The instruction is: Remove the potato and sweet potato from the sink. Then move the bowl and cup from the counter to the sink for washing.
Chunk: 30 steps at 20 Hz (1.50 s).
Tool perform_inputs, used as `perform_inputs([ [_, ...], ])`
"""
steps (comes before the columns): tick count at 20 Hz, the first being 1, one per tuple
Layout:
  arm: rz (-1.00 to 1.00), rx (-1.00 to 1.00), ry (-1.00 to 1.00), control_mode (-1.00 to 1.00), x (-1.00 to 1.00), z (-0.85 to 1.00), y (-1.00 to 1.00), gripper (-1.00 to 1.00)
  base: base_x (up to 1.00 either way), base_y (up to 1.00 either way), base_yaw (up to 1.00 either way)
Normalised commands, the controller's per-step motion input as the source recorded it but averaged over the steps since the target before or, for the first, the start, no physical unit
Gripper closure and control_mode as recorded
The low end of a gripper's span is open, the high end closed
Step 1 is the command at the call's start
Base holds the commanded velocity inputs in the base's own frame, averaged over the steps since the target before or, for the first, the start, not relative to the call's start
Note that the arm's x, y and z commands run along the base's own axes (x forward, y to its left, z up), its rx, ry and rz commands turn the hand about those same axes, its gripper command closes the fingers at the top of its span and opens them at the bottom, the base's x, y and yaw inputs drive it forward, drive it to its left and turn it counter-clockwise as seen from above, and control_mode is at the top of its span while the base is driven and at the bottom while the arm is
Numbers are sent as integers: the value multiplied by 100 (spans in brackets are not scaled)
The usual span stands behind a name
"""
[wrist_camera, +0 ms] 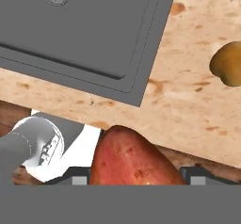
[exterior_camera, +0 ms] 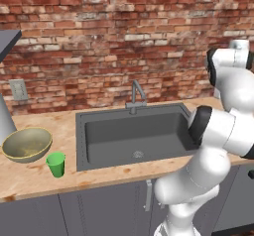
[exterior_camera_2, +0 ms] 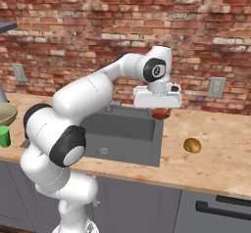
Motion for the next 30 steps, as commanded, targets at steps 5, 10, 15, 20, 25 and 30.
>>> perform_inputs([
  [5, 0, 0, -12, -100, 0, -2, -24, 100, 0, 0, 0],
  [10, 0, 0, -8, -100, 0, -9, -26, 100, 0, 0, 0],
  [15, 0, 0, -6, -100, 0, -19, -27, 100, 0, 0, 0],
  [20, 0, 0, -5, -100, 1, -22, -27, 100, 0, 0, 0],
  [25, 0, 0, -5, -100, 1, -21, -29, 100, 0, 0, 0],
  [30, 0, 0, -8, -100, 0, -22, -28, 100, 0, 0, 0],
])
